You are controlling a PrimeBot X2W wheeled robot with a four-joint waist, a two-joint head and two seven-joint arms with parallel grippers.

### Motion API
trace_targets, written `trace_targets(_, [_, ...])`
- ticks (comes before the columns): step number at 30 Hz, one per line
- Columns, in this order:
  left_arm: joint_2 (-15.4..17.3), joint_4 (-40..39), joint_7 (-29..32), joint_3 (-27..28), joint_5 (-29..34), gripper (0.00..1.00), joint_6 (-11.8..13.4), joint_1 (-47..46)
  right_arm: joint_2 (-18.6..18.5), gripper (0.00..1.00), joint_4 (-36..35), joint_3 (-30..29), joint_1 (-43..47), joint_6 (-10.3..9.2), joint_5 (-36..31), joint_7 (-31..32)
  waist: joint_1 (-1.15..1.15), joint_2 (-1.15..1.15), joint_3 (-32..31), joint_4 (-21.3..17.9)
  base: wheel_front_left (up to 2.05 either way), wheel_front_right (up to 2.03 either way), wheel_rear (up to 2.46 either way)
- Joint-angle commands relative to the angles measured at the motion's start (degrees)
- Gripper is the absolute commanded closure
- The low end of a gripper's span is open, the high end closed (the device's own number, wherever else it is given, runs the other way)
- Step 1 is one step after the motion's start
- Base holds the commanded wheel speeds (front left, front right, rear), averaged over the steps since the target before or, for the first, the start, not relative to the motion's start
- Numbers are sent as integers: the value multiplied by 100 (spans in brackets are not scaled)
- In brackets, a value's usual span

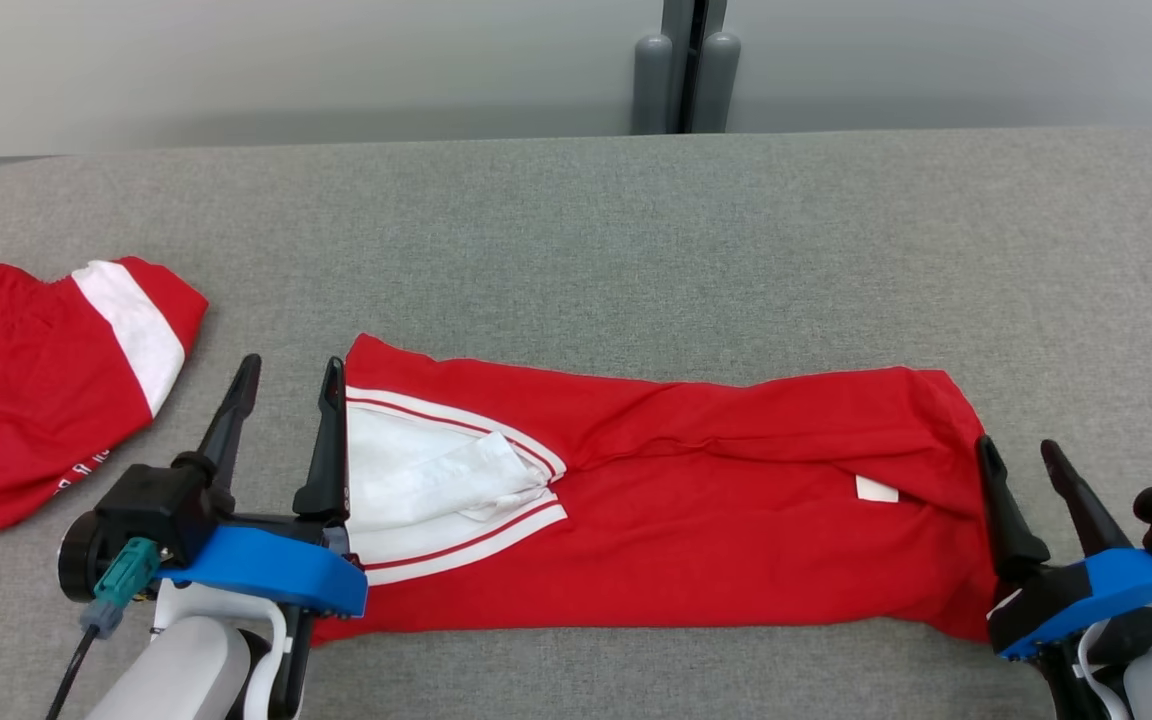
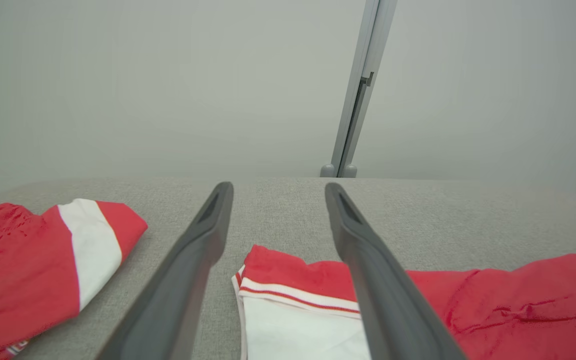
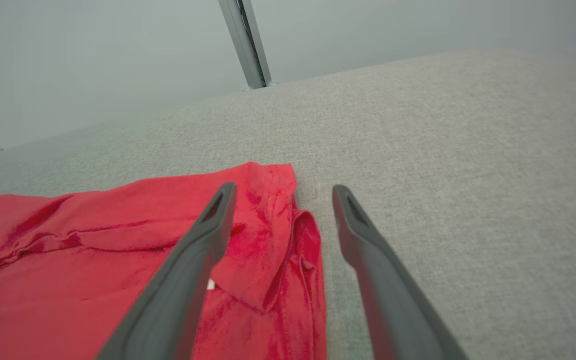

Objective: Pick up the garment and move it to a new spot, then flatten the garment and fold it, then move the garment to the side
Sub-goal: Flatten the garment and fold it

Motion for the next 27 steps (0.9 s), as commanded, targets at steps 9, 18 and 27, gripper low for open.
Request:
trace_targets(9, [-870, -147, -26, 1328, 1192, 0, -385, 475, 174, 0, 752, -131, -335, 4, -182, 110, 0, 0, 159, 96, 0, 0, 0])
trace_targets(18, [-1572, -49, -27, 2292, 2133, 0, -910, 753, 395, 95, 1422, 161, -343, 5, 20, 108, 0, 0, 180, 117, 0, 0, 0])
trace_targets(27, [-1936, 0, -27, 2854, 2753, 0, -1273, 961, 117, 100, 1345, 163, -455, 3, 353, -196, 0, 0, 70, 41, 0, 0, 0])
